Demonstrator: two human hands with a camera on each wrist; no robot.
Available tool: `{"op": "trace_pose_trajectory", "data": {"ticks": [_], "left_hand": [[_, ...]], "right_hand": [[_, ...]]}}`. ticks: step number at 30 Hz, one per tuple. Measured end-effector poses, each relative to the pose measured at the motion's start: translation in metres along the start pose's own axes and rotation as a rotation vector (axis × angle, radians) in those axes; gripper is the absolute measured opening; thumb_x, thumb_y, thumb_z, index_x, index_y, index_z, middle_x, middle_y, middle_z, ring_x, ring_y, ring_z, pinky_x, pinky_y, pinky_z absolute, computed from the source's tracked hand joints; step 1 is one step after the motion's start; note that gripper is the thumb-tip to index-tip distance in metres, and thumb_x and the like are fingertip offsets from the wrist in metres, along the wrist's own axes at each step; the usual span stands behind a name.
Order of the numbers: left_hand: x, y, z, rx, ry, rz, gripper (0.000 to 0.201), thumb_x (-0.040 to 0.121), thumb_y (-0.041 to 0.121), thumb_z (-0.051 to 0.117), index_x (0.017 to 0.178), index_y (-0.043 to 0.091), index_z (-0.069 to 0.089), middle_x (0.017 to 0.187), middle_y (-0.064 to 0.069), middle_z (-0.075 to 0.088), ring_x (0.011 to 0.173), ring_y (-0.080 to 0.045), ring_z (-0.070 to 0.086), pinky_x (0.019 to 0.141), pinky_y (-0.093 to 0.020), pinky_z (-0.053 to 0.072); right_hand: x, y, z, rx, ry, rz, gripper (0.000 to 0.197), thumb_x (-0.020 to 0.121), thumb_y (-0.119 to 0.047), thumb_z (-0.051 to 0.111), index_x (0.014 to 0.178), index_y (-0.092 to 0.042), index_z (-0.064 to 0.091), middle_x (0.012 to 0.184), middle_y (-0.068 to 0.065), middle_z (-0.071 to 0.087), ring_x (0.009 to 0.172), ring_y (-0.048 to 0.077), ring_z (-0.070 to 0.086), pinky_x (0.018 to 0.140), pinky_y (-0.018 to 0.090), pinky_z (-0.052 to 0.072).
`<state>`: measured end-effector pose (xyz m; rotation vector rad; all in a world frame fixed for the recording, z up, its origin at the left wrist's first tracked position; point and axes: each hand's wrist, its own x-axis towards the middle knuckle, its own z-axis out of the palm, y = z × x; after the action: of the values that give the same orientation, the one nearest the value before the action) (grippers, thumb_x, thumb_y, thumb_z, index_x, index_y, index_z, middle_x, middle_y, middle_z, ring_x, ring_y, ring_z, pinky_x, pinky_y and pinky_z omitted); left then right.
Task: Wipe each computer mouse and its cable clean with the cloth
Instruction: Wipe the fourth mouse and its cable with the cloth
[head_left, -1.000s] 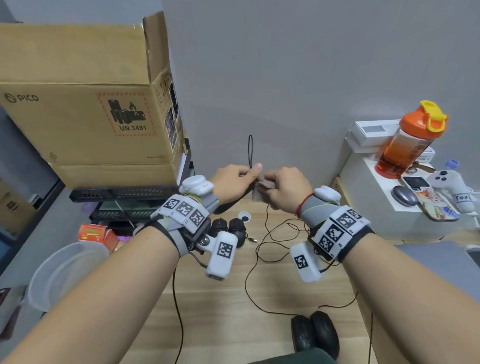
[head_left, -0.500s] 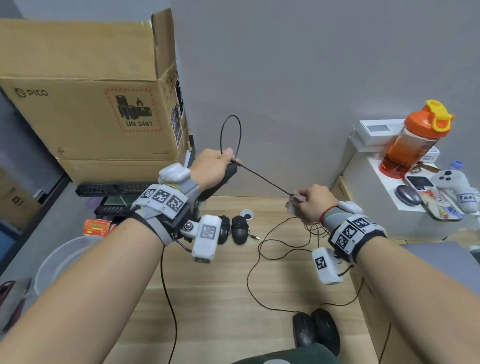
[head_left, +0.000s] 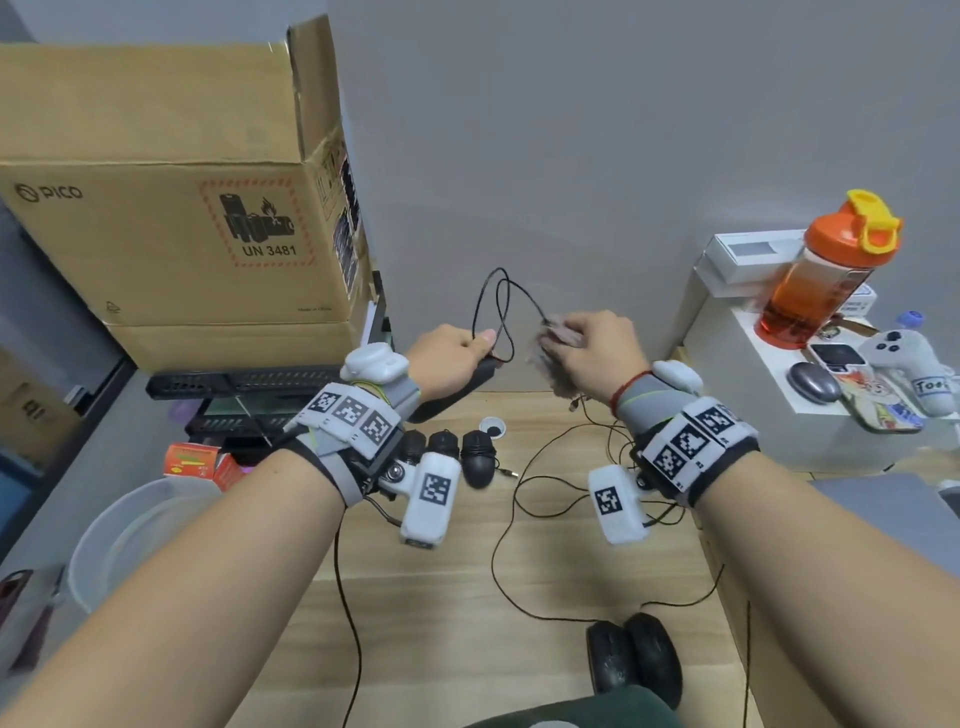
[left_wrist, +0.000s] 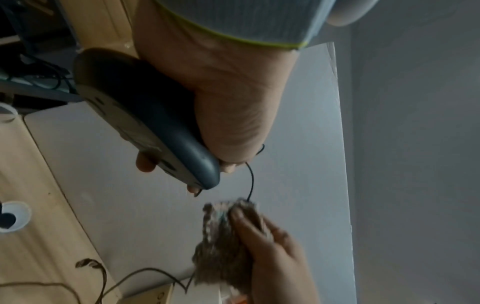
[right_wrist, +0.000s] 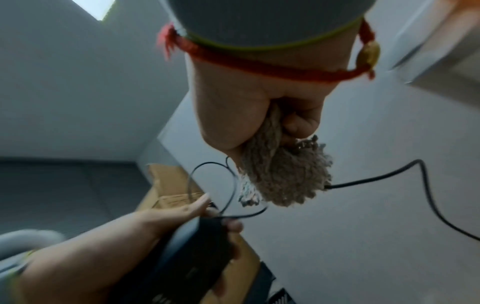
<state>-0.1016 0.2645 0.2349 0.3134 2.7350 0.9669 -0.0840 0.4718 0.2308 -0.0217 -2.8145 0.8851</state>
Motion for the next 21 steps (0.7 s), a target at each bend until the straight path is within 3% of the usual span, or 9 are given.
{"op": "trace_pose_trajectory", "data": {"ticks": [3, 7, 9, 12, 15, 19, 21], "left_hand": [[0.002, 0.008, 0.009, -0.060, 0.010, -0.023, 0.077, 0.106, 0.058, 0.025, 0.095, -0.006, 0.066, 0.088, -0.021, 0.074, 0.090, -0.034, 0.070, 0.087, -0.039, 0.050], [0.001, 0.014, 0.010, -0.037, 0.013, -0.030, 0.087, 0.101, 0.067, 0.012, 0.078, 0.001, 0.063, 0.088, -0.022, 0.071, 0.087, -0.034, 0.067, 0.088, -0.041, 0.049], [0.001, 0.012, 0.010, -0.023, 0.018, -0.033, 0.080, 0.104, 0.063, 0.017, 0.077, 0.001, 0.061, 0.088, -0.022, 0.069, 0.083, -0.033, 0.062, 0.079, -0.038, 0.045], [0.002, 0.011, 0.010, -0.022, -0.015, -0.027, 0.051, 0.109, 0.036, 0.030, 0.091, -0.005, 0.056, 0.088, -0.023, 0.061, 0.087, -0.038, 0.056, 0.070, -0.037, 0.038], [0.002, 0.008, 0.005, -0.045, 0.039, -0.093, 0.034, 0.107, 0.024, 0.034, 0.091, 0.001, 0.053, 0.075, -0.010, 0.046, 0.077, -0.032, 0.047, 0.064, -0.033, 0.030], [-0.001, 0.005, -0.005, -0.029, 0.075, -0.134, 0.033, 0.108, 0.015, 0.031, 0.119, -0.005, 0.055, 0.110, -0.027, 0.055, 0.097, -0.037, 0.051, 0.074, -0.035, 0.033], [-0.002, 0.006, -0.005, -0.082, 0.110, -0.144, 0.036, 0.108, 0.017, 0.032, 0.120, -0.007, 0.056, 0.115, -0.030, 0.059, 0.105, -0.042, 0.056, 0.077, -0.036, 0.036]], "right_hand": [[-0.004, -0.022, 0.002, -0.064, -0.070, -0.128, 0.032, 0.084, -0.049, 0.054, 0.065, -0.023, 0.055, 0.052, -0.001, 0.063, 0.065, 0.026, 0.064, 0.064, 0.035, 0.055], [-0.007, -0.026, 0.005, -0.227, -0.106, -0.194, 0.026, 0.086, -0.040, 0.057, 0.064, -0.029, 0.051, 0.060, 0.001, 0.065, 0.075, 0.029, 0.065, 0.068, 0.036, 0.055], [-0.008, -0.027, 0.006, -0.267, -0.118, -0.222, 0.027, 0.087, -0.040, 0.056, 0.063, -0.029, 0.050, 0.061, 0.002, 0.065, 0.075, 0.030, 0.064, 0.067, 0.035, 0.054], [-0.009, -0.028, 0.008, -0.311, -0.124, -0.262, 0.016, 0.086, -0.039, 0.055, 0.074, -0.029, 0.053, 0.065, 0.002, 0.067, 0.077, 0.031, 0.064, 0.067, 0.035, 0.053], [-0.012, -0.023, 0.009, -0.325, -0.115, -0.261, 0.015, 0.087, -0.039, 0.055, 0.075, -0.031, 0.050, 0.065, -0.001, 0.063, 0.076, 0.031, 0.062, 0.062, 0.032, 0.047], [-0.009, 0.003, 0.015, -0.343, -0.136, -0.156, 0.014, 0.085, -0.038, 0.054, 0.077, -0.027, 0.058, 0.066, -0.001, 0.064, 0.077, 0.032, 0.063, 0.064, 0.033, 0.051], [-0.007, 0.020, 0.020, -0.344, -0.159, -0.060, 0.015, 0.083, -0.036, 0.055, 0.071, -0.027, 0.055, 0.064, -0.003, 0.060, 0.074, 0.031, 0.061, 0.062, 0.031, 0.050]]}}
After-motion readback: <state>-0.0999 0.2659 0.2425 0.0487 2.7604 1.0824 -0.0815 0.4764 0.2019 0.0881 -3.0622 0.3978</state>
